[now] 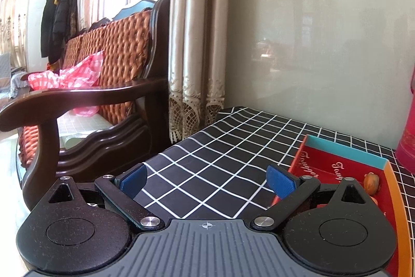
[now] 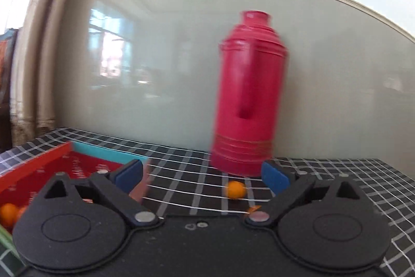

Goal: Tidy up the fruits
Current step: 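Reach the left tool to the large orange and close on it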

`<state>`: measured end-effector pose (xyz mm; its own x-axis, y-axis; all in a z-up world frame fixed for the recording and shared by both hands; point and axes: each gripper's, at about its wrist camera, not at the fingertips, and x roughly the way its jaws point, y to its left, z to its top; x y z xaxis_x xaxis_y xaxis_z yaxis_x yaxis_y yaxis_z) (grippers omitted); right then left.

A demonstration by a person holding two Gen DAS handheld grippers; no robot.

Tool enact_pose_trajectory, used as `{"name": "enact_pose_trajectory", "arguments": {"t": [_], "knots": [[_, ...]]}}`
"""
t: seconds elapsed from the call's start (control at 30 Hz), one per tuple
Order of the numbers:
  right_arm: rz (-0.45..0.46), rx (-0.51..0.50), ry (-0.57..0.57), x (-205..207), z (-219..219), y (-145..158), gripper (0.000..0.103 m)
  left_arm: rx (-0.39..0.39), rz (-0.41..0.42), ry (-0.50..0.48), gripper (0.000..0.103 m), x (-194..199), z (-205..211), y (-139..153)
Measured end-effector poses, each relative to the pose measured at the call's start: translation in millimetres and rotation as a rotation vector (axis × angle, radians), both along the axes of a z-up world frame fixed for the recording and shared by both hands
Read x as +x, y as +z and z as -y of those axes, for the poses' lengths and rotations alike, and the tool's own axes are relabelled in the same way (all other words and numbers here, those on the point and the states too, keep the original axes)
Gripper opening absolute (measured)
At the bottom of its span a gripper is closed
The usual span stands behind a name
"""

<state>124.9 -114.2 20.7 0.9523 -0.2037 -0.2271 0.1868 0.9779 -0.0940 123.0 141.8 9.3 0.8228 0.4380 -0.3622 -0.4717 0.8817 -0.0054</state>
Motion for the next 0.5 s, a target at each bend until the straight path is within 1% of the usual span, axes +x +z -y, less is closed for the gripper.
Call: {"name": "enact_pose_trajectory", "arguments": {"t": [0.07, 0.1, 0.17, 0.23, 0.33, 0.47, 0.5], "knots": [[-0.027, 0.035, -0.071, 3.0, 16.8, -1.6, 0.093, 0.016, 0.011, -0.024, 0.098, -0.2, 9.4, 1.3], [-0.038, 0.058, -0.103, 3.7, 25.7, -2.3, 0.095, 0.024, 0.016, -0.036, 0.098, 0.1, 14.8, 2.1], [-0.047, 0.093, -0.173, 3.3, 43.0, -2.5, 0.097, 0.042, 0.030, -0.070, 0.098, -1.0, 26.8, 3.9], [-0.045, 0.091, -0.258, 1.4, 57.6, -1.4, 0.097, 0.066, 0.047, -0.112, 0.098, -2.7, 41.0, 5.9], [-0.060, 0.073, -0.391, -3.5, 80.2, -3.6, 0.097, 0.093, 0.059, -0.213, 0.098, -2.2, 67.8, 9.7], [-0.085, 0.085, -0.540, -9.3, 114.8, -8.1, 0.097, 0.069, 0.027, -0.376, 0.098, 4.2, 110.9, 15.8], [-0.089, 0.082, -0.571, -10.9, 122.4, -8.2, 0.097, 0.076, 0.028, -0.411, 0.098, 4.3, 123.9, 17.2]]}}
